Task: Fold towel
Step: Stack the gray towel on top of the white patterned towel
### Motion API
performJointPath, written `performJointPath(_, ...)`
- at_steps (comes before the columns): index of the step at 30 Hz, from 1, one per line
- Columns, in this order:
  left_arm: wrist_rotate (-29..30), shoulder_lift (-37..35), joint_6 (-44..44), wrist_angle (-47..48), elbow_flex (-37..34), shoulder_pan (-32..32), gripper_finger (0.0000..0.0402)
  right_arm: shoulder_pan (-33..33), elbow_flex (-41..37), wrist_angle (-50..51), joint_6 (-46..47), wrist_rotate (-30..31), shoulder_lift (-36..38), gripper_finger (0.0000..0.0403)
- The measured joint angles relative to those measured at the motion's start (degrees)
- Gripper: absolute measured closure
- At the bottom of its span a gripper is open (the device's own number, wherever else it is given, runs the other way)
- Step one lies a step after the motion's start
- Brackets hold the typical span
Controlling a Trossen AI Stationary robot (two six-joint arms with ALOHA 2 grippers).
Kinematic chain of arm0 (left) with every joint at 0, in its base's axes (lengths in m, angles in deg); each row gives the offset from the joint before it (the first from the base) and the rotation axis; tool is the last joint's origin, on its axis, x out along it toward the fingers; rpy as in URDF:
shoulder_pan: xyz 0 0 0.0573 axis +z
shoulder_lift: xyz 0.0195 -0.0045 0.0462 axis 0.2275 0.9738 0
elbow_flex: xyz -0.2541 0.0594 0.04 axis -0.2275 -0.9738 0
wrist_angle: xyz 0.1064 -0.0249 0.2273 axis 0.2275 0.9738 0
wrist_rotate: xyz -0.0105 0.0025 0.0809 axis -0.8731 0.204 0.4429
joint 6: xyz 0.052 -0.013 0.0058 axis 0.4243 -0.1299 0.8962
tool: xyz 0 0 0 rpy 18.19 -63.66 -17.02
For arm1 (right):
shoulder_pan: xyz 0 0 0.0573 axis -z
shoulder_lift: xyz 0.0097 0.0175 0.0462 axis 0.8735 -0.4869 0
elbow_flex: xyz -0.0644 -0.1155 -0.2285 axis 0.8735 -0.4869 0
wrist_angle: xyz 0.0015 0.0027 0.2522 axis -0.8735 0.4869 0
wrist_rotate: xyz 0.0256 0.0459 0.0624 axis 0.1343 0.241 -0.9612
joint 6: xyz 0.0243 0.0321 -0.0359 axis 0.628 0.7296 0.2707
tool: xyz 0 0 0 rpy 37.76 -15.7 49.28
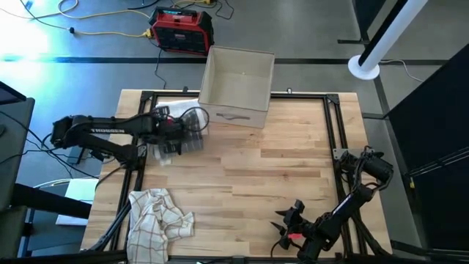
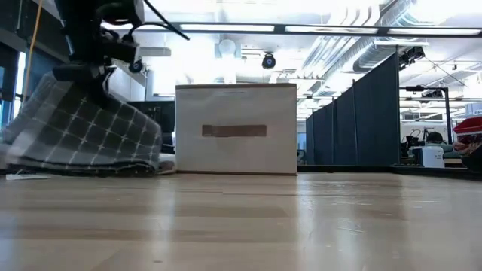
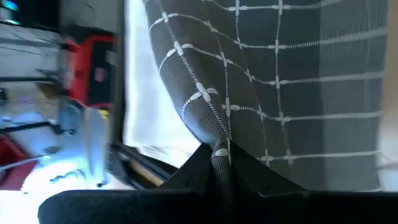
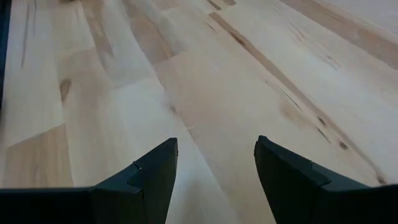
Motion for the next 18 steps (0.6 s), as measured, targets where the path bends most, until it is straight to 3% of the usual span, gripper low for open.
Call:
performJointPath(8, 1.9, 0.1, 19.2, -11.9, 0.1, 11.7, 0.0384, -0.8, 0.0, 3.1, 6.0, -0.2, 0.0, 0.0204)
performJointPath(11, -1.3, 0.1, 23.9, -16.8, 0.1, 18.2, 0.0384, -0.8, 0.0, 3.8, 7.4, -0.1, 0.0, 0.0204)
performJointPath(18, -9.1, 0.4, 24.2, -23.3, 0.1, 29.7, 0.0385, -0.7, 0.0, 4.3, 9.4, -0.1, 0.0, 0.0204)
